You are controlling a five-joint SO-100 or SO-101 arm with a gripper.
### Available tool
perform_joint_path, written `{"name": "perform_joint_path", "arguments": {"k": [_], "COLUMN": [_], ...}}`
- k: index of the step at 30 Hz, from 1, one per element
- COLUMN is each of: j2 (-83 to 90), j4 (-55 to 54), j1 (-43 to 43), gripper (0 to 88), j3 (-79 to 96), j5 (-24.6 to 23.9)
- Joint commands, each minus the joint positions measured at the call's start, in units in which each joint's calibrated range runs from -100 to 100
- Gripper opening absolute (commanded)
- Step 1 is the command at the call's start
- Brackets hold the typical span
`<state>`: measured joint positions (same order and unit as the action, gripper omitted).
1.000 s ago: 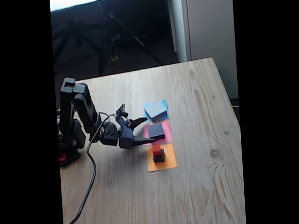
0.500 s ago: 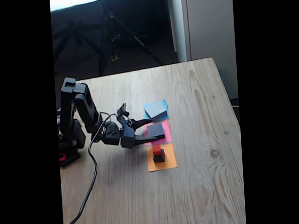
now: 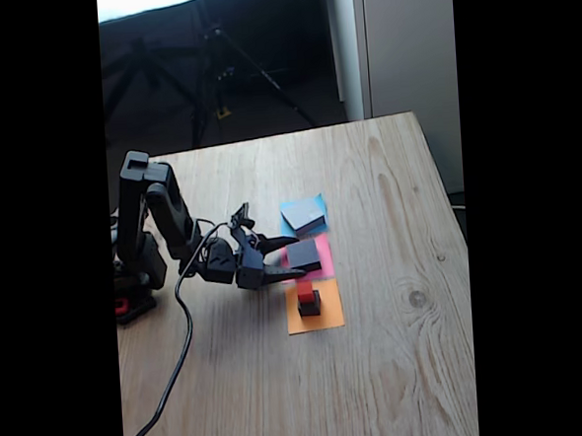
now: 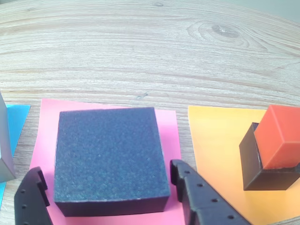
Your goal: Tower of hanoi
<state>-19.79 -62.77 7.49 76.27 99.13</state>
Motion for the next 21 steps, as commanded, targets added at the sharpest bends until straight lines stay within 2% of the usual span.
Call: {"name": "perform_joint_path", "arguments": {"k": [1,21], "j2": [0.3,0.1], "j4": [0.1,-0.2], "j1": [-0.4,-0.6], "gripper": [28.6,20.0], "j3": [-1.0,-1.2], "j5": [0.9,0.9]}}
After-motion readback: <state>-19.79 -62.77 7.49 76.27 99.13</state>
